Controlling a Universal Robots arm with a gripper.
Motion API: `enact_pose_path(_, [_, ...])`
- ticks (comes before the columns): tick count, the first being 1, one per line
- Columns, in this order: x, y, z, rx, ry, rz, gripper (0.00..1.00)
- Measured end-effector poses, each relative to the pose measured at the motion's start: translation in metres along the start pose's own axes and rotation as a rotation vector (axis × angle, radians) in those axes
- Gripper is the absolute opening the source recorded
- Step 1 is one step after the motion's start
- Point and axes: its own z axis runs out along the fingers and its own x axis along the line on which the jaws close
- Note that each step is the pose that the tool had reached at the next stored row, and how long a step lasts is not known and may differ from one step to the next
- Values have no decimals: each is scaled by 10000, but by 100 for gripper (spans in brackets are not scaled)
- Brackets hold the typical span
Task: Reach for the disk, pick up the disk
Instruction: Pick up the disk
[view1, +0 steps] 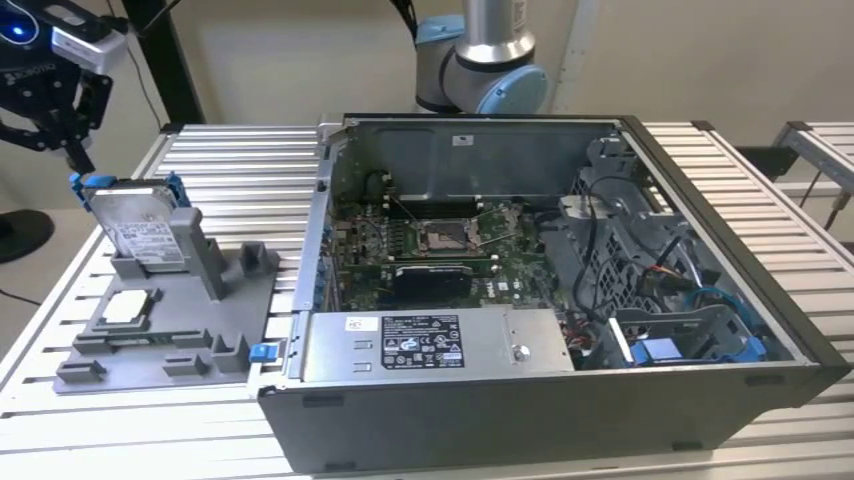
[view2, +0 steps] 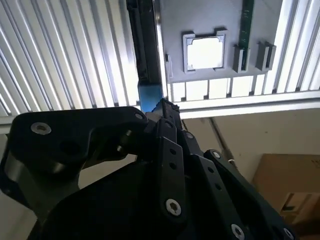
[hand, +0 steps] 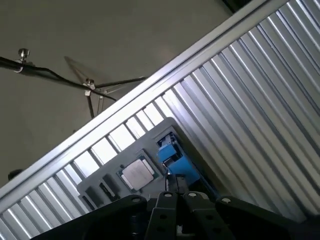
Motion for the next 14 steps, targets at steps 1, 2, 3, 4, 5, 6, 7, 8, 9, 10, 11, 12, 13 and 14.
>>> enact_pose_path(1, [0, 0, 0, 1, 6, -187, 0])
enact_pose_path(2, [0, 0, 0, 2, 13, -370, 0])
enact_pose_path(3, [0, 0, 0, 2, 19, -556, 0])
enact_pose_path(4, [0, 0, 0, 3, 25, -735, 0])
enact_pose_path(5, [0, 0, 0, 5, 30, -910, 0])
enact_pose_path(6, [0, 0, 0, 13, 31, -1101, 0])
enact_pose_path(7, [0, 0, 0, 25, 29, -1275, 0])
enact_pose_path(8, [0, 0, -1, 44, 24, -1454, 0])
enact_pose_path(9, [0, 0, -1, 69, 15, -1636, 0])
enact_pose_path(10, [0, 0, 1, 95, 3, -1817, 0])
enact_pose_path(11, [0, 0, 3, 122, -9, -1998, 0])
enact_pose_path(12, [0, 0, 5, 150, -20, -2194, 0])
enact_pose_path(13, [0, -1, 8, 174, -30, -2375, 0])
enact_pose_path(14, [0, -1, 10, 194, -37, -2540, 0])
